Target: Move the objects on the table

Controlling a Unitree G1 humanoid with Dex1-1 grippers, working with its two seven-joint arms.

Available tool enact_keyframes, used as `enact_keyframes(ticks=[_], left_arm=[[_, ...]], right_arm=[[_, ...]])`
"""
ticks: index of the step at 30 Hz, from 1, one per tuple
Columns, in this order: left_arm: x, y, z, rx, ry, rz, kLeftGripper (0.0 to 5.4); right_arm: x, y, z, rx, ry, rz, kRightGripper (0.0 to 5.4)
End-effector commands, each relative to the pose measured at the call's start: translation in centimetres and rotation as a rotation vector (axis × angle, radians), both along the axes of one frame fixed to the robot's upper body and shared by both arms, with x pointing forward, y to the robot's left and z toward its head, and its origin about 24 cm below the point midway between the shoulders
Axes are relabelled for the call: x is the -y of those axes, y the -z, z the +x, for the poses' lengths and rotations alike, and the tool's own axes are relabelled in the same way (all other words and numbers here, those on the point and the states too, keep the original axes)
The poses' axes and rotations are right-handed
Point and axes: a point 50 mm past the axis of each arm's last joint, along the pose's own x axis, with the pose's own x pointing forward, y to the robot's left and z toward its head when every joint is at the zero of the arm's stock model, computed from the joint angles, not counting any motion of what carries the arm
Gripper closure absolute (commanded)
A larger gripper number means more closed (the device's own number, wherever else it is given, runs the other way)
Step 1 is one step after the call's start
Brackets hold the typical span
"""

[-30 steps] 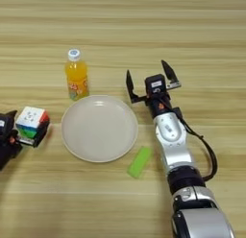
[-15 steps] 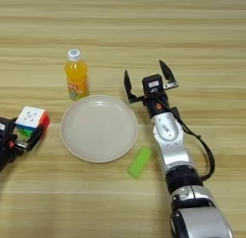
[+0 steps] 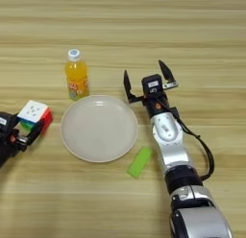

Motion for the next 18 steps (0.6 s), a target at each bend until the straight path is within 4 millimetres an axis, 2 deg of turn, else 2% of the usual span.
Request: enact_keyframes(ticks=[1,6,10,15,18], left_arm=[[-0.1,-2.1,1.0,0.084,0.052,0.016,2.13],[0.2,-5.3,2.0,0.179,0.154,-0.031,2.13],[0.8,-7.1,2.3,0.235,0.233,-0.041,2.13],[2.0,-8.0,2.1,0.264,0.358,-0.034,2.13],[2.8,-8.4,1.8,0.264,0.436,-0.041,2.13]], right_arm=[[-0.1,-0.6,0.3,0.017,-0.002,0.010,0.00],[0.0,-1.0,0.1,0.032,-0.010,0.039,0.00],[0.2,-1.3,-0.1,0.043,-0.014,0.044,0.00],[0.5,-2.6,-0.7,0.091,-0.036,0.058,0.00],[0.8,-4.1,-1.3,0.130,-0.080,0.084,0.00]])
